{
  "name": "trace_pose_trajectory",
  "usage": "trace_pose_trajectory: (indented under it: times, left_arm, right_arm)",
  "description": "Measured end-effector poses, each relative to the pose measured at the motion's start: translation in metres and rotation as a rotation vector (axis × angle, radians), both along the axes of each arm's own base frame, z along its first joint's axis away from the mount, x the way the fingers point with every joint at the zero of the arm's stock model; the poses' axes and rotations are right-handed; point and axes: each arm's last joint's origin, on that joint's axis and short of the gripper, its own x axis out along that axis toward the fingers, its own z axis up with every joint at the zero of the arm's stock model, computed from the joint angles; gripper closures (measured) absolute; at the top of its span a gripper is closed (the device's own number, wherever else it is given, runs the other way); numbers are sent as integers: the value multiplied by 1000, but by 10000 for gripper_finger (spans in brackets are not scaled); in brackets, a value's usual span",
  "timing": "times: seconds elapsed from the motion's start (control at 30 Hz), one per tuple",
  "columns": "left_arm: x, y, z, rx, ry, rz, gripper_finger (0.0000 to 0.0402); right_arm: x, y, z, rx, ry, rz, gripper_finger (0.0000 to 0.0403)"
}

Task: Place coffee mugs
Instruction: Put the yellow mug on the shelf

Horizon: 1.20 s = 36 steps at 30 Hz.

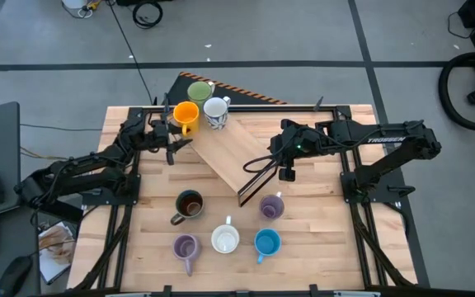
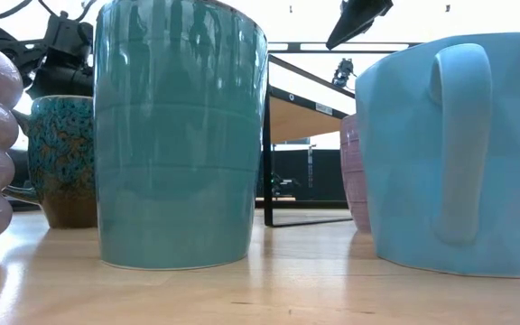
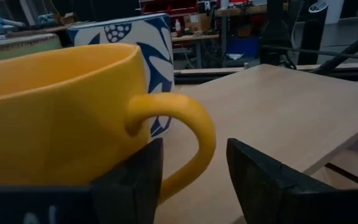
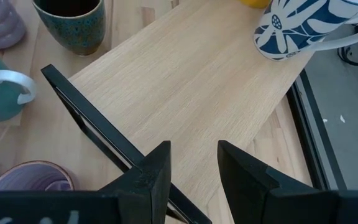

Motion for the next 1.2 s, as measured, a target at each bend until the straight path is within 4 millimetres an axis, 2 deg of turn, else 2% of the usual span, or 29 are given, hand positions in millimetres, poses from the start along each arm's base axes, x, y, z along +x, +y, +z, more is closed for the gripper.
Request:
trace_pose_trajectory:
  times: [0.5, 0.8, 0.97, 1.2]
  left_arm:
    - [-8, -5, 6, -51, 73, 75, 207]
    - [-14, -10, 26, -76, 121, 145, 207]
    - [-13, -14, 34, -67, 137, 233, 207]
    - [-8, -20, 33, -77, 147, 371, 208]
  right_arm:
    - [0, 1, 0, 5, -1, 0, 265]
    - [0, 6, 0, 8, -2, 16, 265]
    - [0, 6, 0, 3, -2, 14, 265]
    - [0, 6, 0, 2, -2, 14, 265]
